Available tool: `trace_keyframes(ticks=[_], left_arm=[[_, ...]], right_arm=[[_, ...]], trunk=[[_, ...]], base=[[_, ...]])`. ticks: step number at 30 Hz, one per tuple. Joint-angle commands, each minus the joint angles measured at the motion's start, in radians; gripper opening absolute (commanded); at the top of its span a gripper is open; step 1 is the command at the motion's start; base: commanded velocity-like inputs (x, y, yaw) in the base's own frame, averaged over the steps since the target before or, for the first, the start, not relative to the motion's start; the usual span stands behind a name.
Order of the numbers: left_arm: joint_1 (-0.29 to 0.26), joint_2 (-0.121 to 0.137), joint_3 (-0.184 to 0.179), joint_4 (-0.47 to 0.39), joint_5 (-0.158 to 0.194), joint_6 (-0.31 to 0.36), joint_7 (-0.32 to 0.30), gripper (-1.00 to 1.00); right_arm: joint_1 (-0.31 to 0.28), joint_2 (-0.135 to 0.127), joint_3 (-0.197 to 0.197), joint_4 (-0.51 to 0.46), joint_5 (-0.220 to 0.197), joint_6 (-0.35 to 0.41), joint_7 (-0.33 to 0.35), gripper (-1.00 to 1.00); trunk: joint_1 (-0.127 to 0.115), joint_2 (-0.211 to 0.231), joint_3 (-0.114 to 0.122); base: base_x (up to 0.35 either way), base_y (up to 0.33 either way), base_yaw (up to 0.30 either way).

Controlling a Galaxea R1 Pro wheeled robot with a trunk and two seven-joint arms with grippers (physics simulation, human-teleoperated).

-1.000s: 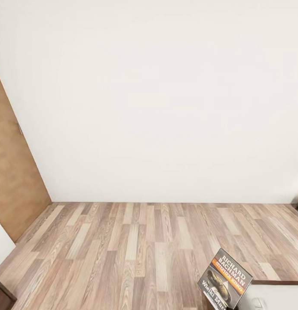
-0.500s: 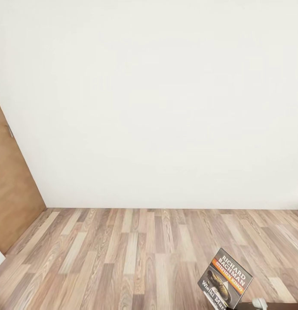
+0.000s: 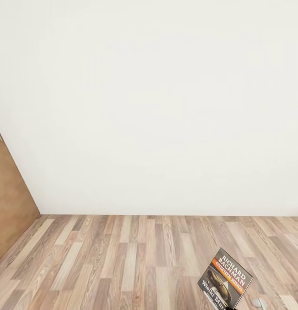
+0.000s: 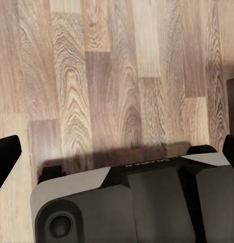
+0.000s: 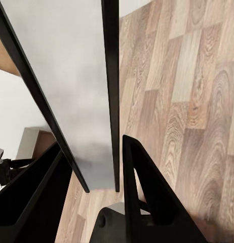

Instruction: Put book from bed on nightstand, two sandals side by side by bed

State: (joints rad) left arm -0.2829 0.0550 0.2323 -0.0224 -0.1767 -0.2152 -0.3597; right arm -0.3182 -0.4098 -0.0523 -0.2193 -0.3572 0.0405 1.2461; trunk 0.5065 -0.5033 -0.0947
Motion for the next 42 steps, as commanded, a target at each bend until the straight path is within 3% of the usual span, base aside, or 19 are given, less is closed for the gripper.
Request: trace_keyframes(ticks=[1, 29, 42], left_arm=[[-0.001, 0.0, 0.009, 0.001, -0.01, -0.004, -0.002, 1.0], [-0.001, 0.0, 0.008, 0.001, -0.01, -0.004, -0.002, 1.0], [-0.001, 0.0, 0.009, 0.001, -0.009, -0.003, -0.002, 1.0]], right_arm=[[-0.001, 0.0, -0.007, 0.0, 0.001, 0.004, 0.004, -1.0], [-0.001, 0.0, -0.007, 0.002, 0.001, 0.003, 0.002, -1.0], [-0.001, 0.0, -0.007, 0.002, 0.001, 0.002, 0.001, -1.0]], trunk=[[0.001, -0.002, -0.002], [0.001, -0.002, -0.002], [0.001, -0.002, -0.002]], base=[[0.326, 0.0, 0.0], [0.322, 0.0, 0.0], [0.131, 0.0, 0.0]])
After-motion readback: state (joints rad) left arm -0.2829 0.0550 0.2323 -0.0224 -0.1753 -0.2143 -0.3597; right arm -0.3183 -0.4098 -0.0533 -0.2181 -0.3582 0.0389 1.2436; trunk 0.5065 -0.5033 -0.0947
